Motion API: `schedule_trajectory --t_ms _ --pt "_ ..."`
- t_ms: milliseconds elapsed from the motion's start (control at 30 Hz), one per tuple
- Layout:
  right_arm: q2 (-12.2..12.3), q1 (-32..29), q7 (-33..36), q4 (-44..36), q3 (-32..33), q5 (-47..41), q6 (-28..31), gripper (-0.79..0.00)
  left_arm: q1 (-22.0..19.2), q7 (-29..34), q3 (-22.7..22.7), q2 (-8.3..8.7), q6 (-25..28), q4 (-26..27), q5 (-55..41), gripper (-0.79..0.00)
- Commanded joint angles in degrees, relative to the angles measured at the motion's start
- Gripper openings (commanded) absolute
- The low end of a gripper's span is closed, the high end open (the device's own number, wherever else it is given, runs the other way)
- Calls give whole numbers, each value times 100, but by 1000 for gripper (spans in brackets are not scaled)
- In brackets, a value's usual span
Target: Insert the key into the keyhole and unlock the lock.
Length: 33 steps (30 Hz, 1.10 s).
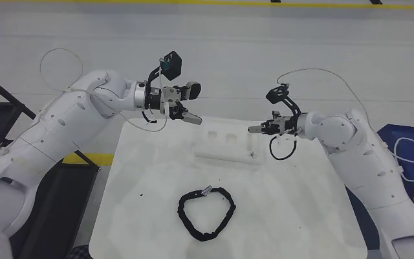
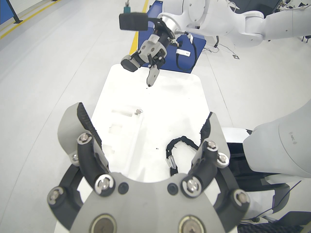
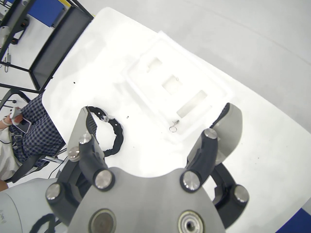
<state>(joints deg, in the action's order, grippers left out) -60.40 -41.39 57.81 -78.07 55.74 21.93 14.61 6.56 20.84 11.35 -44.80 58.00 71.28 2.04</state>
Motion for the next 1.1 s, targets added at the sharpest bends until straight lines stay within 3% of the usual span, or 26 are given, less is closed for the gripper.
schedule_trajectory --t_ms 0,433,1067 --pt "-69 129 208 224 -258 92 -334 0 0 0 0 0 0 0 0 0" --pt "-526 510 534 1010 -1276 64 -2110 0 0 0 0 0 0 0 0 0" --pt "-994 746 380 2083 -1857 -225 -2193 0 0 0 0 0 0 0 0 0"
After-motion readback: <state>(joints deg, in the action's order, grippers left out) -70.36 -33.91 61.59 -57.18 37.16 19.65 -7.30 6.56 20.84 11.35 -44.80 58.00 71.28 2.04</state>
